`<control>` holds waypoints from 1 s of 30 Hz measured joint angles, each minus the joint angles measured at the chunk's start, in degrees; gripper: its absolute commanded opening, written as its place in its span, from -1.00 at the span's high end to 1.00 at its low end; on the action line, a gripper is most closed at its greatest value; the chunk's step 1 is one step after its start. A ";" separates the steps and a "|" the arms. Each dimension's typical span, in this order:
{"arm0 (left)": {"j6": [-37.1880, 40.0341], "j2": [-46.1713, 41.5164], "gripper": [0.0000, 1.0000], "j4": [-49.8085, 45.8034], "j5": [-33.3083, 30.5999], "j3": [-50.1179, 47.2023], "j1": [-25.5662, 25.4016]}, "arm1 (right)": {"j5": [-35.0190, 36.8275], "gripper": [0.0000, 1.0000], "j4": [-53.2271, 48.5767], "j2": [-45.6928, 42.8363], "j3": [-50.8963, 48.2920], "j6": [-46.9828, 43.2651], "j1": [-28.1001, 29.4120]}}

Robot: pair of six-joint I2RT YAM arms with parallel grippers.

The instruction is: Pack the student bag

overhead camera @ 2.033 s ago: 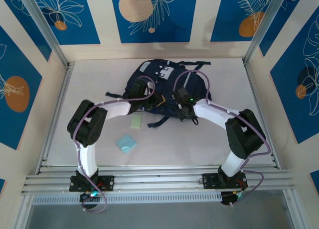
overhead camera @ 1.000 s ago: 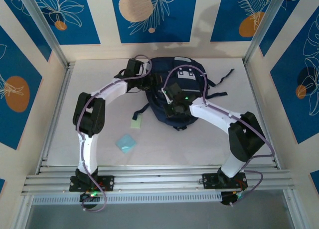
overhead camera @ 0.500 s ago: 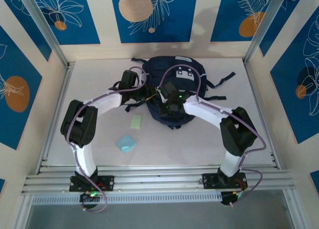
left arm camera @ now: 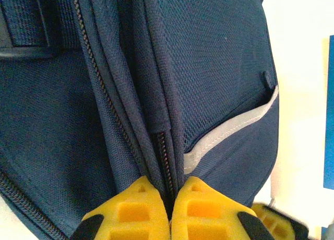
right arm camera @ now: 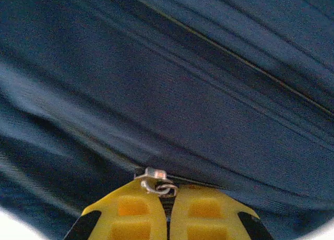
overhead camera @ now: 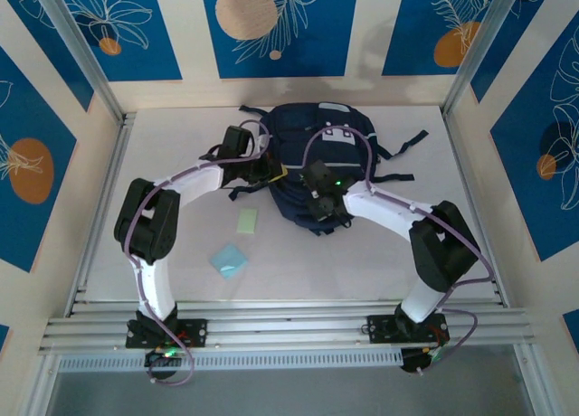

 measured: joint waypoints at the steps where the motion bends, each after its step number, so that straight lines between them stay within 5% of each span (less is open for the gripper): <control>1: 0.42 0.00 1.00 -0.17 0.00 0.17 0.31 | 0.61 1.00 -1.01 -0.07 0.00 0.02 -1.60; 11: 3.30 2.08 0.99 -5.35 -0.90 6.43 1.99 | -2.71 1.00 -4.17 -1.77 3.02 1.11 -11.82; 15: 3.74 6.25 0.07 -9.20 -3.93 13.62 3.50 | -8.85 1.00 -1.49 -1.99 3.15 2.49 -9.14; 19: 2.82 5.35 -0.44 -8.37 -6.95 12.50 4.55 | -14.10 1.00 0.76 -1.81 4.09 4.83 -3.34; 30: -5.99 -13.00 -0.58 0.04 -8.66 -10.60 4.39 | -20.79 1.00 3.91 4.50 12.09 9.77 1.84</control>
